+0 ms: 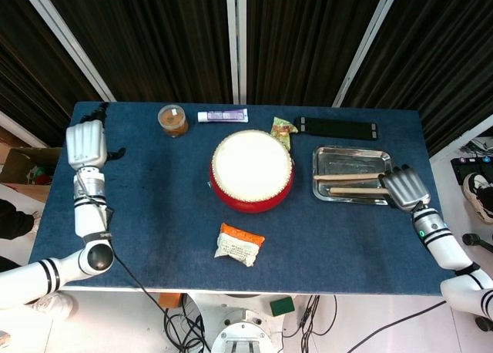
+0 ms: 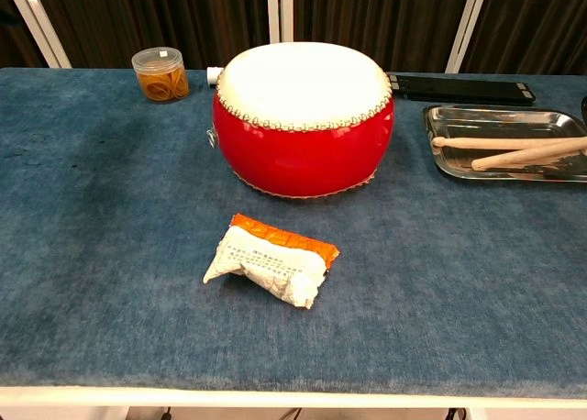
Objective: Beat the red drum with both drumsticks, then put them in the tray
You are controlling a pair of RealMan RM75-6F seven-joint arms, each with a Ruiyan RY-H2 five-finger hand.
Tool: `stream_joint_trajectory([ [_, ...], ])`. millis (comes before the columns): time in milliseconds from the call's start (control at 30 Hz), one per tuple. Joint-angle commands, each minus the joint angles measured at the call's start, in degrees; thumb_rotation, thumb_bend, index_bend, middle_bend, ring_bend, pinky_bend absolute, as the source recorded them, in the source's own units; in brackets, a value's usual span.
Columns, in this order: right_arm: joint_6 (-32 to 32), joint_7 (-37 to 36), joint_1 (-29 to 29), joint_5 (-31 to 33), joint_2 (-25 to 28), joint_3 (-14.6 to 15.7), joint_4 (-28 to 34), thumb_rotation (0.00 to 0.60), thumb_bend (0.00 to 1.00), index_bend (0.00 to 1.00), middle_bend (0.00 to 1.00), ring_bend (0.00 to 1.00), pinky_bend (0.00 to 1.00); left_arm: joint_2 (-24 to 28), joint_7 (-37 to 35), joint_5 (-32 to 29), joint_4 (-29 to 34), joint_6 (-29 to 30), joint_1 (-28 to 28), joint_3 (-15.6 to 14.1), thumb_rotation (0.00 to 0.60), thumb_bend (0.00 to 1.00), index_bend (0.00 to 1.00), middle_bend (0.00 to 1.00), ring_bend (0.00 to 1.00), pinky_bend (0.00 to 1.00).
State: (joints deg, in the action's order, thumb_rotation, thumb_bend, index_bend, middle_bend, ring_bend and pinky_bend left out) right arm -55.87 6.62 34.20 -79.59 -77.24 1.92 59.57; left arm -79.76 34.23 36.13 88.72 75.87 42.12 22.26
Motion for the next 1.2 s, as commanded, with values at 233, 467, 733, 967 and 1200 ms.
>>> stream_joint_trajectory([
  [233, 2.1, 4.5, 0.3, 1.3, -5.5, -2.2, -5.4, 0.600, 0.55, 0.61, 0.47, 0.35, 0.39, 1.2, -1.6, 1.1, 1.1, 0.6, -1.5, -0.1, 0.600, 0.13, 0.13, 0.25, 0.29, 0.67],
  [467, 3.6, 8.9, 0.8, 3.3, -8.7, -3.9, -7.4, 0.600, 0.54, 0.55, 0.43, 0.31, 0.35, 2.1, -2.3, 2.4, 2.2, 1.0, -2.9, -0.9, 0.600, 0.13, 0.12, 0.25, 0.29, 0.67],
  [733, 4.9, 15.5, 0.7, 7.5, -9.7, -6.2, -4.8, 0.600, 0.44, 0.23, 0.32, 0.20, 0.27, 4.4, -2.1, 4.2, 4.6, 0.9, -4.7, -2.7, 0.600, 0.13, 0.12, 0.25, 0.27, 0.63],
  [967, 2.7, 16.6, -1.0, 9.4, -6.5, -7.4, 0.1, 0.600, 0.43, 0.18, 0.29, 0.18, 0.27, 7.7, -4.7, 8.1, 7.8, 0.9, -7.8, -5.1, 0.600, 0.13, 0.12, 0.24, 0.25, 0.56],
  [1200, -7.5, 6.4, -7.1, 7.0, 4.4, -9.0, 14.6, 0.600, 0.43, 0.18, 0.29, 0.18, 0.28, 13.9, -12.2, 17.5, 10.7, -1.0, -13.1, -10.1, 0.600, 0.11, 0.12, 0.22, 0.19, 0.38],
])
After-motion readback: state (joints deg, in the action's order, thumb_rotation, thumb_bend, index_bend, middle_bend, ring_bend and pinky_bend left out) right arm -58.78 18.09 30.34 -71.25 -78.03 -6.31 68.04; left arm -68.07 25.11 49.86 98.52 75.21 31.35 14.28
